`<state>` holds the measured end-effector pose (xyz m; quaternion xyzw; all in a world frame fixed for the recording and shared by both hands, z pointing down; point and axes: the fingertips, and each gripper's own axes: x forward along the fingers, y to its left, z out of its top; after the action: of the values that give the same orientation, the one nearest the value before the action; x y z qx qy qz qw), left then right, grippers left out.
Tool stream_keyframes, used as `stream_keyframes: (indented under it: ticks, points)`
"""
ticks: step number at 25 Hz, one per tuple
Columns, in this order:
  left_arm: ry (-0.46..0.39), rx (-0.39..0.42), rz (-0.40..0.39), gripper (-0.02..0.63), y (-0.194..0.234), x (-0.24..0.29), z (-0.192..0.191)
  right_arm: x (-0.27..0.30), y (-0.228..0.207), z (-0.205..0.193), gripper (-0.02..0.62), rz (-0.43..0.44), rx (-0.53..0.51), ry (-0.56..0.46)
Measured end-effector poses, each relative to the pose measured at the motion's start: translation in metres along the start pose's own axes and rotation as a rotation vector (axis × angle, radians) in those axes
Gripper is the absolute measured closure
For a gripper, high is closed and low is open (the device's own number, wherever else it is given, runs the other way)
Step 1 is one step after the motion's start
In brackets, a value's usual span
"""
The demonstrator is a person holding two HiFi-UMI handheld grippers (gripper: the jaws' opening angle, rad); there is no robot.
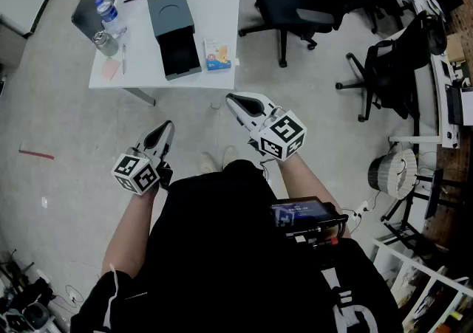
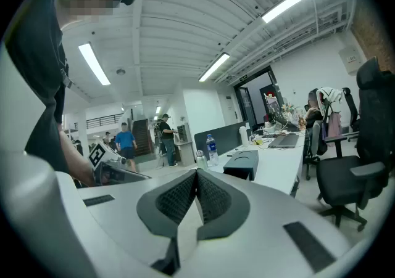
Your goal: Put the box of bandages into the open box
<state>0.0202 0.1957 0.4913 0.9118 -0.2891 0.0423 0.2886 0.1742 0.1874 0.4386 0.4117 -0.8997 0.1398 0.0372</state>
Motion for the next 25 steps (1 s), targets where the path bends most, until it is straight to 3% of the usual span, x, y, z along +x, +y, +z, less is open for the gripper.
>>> stream_keyframes:
  ticks: [6, 14, 25]
  points:
    - [0.003, 0.003, 0.002, 0.6, -0.002, -0.003, 0.0, 0.003, 0.001, 0.007, 0.571, 0.006, 0.019, -0.027]
    - [-0.003, 0.008, -0.001, 0.6, -0.001, -0.006, 0.001, 0.027, 0.006, 0.04, 0.57, 0.048, -0.029, -0.073]
    - [-0.022, -0.02, 0.032, 0.6, 0.01, -0.019, -0.009, 0.03, 0.011, 0.015, 0.569, 0.043, -0.009, -0.018]
